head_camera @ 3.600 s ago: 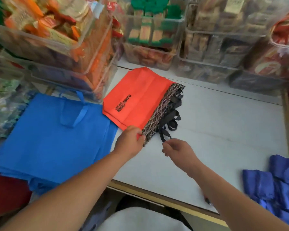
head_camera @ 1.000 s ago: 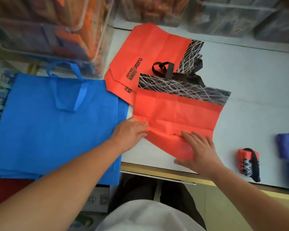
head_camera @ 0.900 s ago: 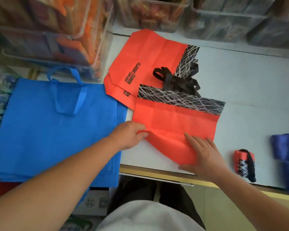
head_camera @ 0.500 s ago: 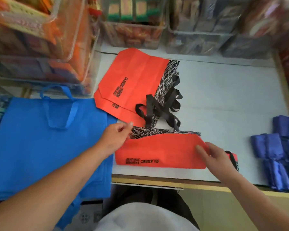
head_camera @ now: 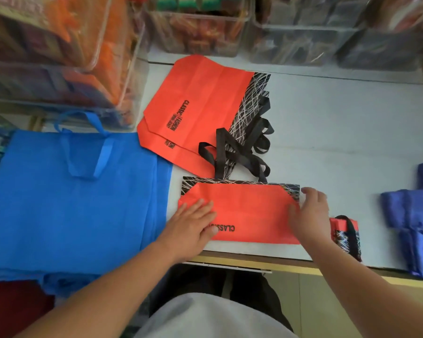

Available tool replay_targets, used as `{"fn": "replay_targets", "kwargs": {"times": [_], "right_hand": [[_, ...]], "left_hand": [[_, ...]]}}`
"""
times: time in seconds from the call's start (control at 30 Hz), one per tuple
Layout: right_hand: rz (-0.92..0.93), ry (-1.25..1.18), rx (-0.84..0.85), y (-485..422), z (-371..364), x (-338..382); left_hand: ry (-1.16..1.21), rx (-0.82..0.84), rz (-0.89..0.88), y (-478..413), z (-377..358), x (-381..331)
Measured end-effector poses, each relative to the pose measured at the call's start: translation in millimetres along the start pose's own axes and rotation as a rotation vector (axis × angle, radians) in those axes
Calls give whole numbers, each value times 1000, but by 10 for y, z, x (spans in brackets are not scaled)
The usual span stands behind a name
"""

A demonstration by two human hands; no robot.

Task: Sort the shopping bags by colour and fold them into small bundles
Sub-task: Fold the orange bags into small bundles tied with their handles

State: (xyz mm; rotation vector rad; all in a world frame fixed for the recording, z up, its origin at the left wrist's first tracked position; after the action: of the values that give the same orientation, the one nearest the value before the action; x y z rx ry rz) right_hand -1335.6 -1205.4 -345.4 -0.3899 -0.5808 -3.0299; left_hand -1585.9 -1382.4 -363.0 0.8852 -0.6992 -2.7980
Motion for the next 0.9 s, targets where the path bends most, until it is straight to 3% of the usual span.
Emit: {"fn": "replay_targets", "kwargs": {"times": [0.1,0.17,0.27,0.4,0.5,0.67,0.77,0.83,0.9], "right_hand": [[551,326,-143,271,-85,214],[771,364,-9,466,-316,255],[689,257,254,539,-561,203],[652,206,320,398,-502,239],[683,237,390,312,-407,221],[644,243,281,175,-94,160],[504,184,364,64,98,72],[406,74,387,-22,178,52],[282,-146,283,-96,254,43]], "left_hand": [[-48,12,-46,-44,-111,99],[-48,-27,-90,-46,-147,155],[41,-137,-169,-55,-135,224],[87,-261,-236,-67,9,242],[171,-108,-118,-103,137,223],[216,-41,-35,-96,460,260],[163,37,-23,-34,538,239],[110,34,-7,0,513,220],[133,-14,63,-20,493,237]]}}
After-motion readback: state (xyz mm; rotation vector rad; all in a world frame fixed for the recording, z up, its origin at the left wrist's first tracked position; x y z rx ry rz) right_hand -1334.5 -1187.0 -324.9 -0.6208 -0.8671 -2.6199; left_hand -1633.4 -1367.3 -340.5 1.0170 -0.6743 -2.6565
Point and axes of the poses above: each hand's wrist, its own y-axis away from the middle knuckle, its own z-axis out of the back of the hand, x = y × z, the point moved 4 cm from there along -y, towards the middle knuckle, and after that the axes turned 10 degrees about y, right-handed, at the moved point
